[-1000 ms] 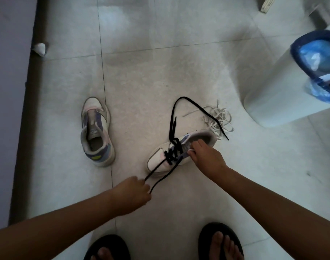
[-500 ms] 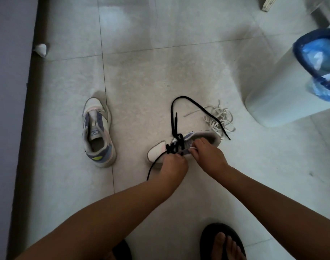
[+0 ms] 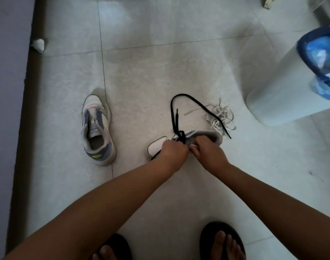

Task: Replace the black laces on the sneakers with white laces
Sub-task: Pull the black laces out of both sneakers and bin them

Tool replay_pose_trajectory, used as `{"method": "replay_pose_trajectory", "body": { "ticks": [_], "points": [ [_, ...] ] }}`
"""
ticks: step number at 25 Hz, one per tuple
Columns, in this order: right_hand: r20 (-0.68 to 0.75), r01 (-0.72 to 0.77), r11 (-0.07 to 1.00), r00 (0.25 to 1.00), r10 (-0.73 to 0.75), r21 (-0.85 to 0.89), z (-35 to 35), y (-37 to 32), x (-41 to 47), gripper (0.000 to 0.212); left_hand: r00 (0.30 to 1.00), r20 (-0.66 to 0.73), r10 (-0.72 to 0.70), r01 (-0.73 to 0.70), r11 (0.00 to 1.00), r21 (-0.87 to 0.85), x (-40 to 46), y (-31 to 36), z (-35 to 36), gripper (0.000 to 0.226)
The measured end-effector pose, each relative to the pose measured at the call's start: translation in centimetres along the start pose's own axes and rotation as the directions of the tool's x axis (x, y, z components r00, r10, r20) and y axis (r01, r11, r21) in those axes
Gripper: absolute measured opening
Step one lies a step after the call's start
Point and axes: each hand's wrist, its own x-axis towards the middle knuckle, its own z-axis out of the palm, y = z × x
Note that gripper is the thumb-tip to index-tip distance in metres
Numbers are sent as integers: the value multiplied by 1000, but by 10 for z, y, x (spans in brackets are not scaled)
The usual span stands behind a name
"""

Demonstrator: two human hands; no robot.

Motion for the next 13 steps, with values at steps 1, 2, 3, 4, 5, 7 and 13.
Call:
{"method": "replay_pose_trajectory", "body": {
  "ticks": [1,2,3,4,5,7,13],
  "points": [
    [0,-14,1000,1000,14,-1,1,0,1,21,1000,0,17,-17,999,-45,-3,-6,-2,34],
    [2,-34,999,999,34,3,1,-1,4,21,999,-3,41,-41,996,-85,-9,-12,-2,33],
    [7,-57,998,998,57,8,1,-1,6,21,998,-7,68,-68,992,-104,-19,-16,-1,30],
    [12,-72,997,997,72,5,2,-1,8,21,995,-1,101,-101,989,-107,-32,-20,5,27],
    [15,-79,997,997,79,-7,3,-1,10,22,989,34,147,-143,985,-99,-47,-22,14,25],
    [13,-77,997,997,77,-25,5,0,11,23,954,174,243,-229,969,-96,-80,-25,39,25],
    [10,-70,997,998,70,-36,6,1,10,25,854,337,396,-354,918,-180,-125,-25,73,26]
  ]
}}
